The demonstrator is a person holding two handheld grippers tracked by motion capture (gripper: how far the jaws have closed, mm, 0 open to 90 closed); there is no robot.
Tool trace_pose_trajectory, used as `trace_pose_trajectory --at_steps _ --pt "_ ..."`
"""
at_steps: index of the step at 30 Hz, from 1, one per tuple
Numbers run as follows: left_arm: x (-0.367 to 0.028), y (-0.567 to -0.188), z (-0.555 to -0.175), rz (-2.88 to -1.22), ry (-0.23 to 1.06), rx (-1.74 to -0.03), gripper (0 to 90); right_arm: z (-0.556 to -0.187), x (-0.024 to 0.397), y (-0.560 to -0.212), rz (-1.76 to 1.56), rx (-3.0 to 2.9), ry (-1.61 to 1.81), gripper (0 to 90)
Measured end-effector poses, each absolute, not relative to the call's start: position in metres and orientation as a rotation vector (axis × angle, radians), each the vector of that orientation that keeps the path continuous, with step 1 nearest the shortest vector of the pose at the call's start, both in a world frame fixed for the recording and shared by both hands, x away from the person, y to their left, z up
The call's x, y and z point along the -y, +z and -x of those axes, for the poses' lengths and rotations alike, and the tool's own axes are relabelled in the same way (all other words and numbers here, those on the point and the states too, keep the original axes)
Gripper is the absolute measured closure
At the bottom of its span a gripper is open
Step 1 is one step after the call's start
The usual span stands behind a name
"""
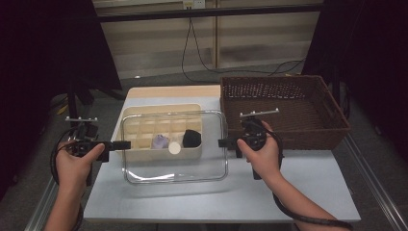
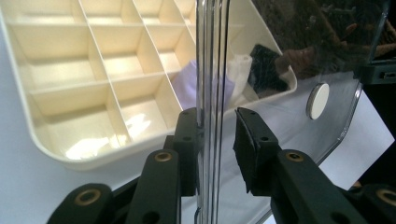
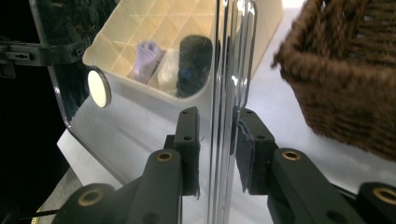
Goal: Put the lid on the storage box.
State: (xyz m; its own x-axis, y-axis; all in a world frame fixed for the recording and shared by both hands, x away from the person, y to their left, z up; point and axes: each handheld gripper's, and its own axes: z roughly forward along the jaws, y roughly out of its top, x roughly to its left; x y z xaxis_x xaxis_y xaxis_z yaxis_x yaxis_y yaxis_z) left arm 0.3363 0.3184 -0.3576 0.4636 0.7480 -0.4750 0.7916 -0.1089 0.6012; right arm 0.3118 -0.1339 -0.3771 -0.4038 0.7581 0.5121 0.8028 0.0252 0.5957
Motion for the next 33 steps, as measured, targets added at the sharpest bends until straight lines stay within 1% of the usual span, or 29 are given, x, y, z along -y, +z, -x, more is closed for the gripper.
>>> trace_pose_trajectory --at_steps 9,33 --pt "-0.328 -0.347 -0.352 -1.858 -0.047 -1.304 71.3 -0.336 0.122 -0.367 1.679 2.222 -1.335 71.8" --pt "-0.347 -0.332 -0.385 -1.860 -0.031 -1.309 71.1 -0.370 0.100 -0.356 1.685 2.222 -1.337 71.2"
